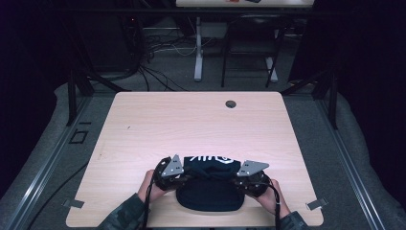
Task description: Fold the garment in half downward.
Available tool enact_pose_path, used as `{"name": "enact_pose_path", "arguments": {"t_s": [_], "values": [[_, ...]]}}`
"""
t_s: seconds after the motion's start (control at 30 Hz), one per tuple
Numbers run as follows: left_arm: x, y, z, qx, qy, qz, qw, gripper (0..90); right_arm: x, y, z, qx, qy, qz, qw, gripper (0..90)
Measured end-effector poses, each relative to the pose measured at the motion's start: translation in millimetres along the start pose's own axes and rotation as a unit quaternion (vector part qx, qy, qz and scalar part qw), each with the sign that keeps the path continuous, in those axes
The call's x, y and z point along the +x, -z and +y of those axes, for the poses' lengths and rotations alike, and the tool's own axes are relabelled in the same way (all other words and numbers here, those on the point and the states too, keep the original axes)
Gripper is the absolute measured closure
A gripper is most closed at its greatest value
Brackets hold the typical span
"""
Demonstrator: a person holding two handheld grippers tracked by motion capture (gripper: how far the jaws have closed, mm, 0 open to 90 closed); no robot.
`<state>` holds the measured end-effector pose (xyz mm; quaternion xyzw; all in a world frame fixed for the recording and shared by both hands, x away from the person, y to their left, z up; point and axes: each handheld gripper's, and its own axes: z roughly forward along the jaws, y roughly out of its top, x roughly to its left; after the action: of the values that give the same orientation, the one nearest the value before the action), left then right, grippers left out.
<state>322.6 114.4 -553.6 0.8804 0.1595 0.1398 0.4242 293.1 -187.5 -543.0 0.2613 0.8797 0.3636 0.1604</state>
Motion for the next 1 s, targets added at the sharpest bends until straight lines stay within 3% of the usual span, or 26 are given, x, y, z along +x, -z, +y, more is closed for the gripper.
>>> {"name": "enact_pose_path", "arguments": {"t_s": [0.27, 0.67, 0.8, 1.0], "values": [[-3.8, -4.5, -5.0, 0.018, -0.003, -0.014, 0.9997, 66.9, 3.4, -3.0, -5.9, 0.009, -0.004, 0.002, 1.0000, 73.8], [-4.7, -14.7, -7.8, 0.026, 0.004, -0.025, 0.9994, 66.7, 2.4, -3.5, -15.6, 0.020, -0.006, 0.011, 0.9997, 73.0], [-2.7, -15.6, -9.8, 0.023, 0.012, -0.027, 0.9993, 66.7, 2.4, -4.1, -21.5, 0.030, -0.017, 0.004, 0.9994, 73.3], [-3.8, -15.6, -10.1, 0.027, 0.004, -0.025, 0.9993, 65.9, 4.4, -4.0, -21.8, 0.035, -0.006, -0.002, 0.9994, 73.3]]}}
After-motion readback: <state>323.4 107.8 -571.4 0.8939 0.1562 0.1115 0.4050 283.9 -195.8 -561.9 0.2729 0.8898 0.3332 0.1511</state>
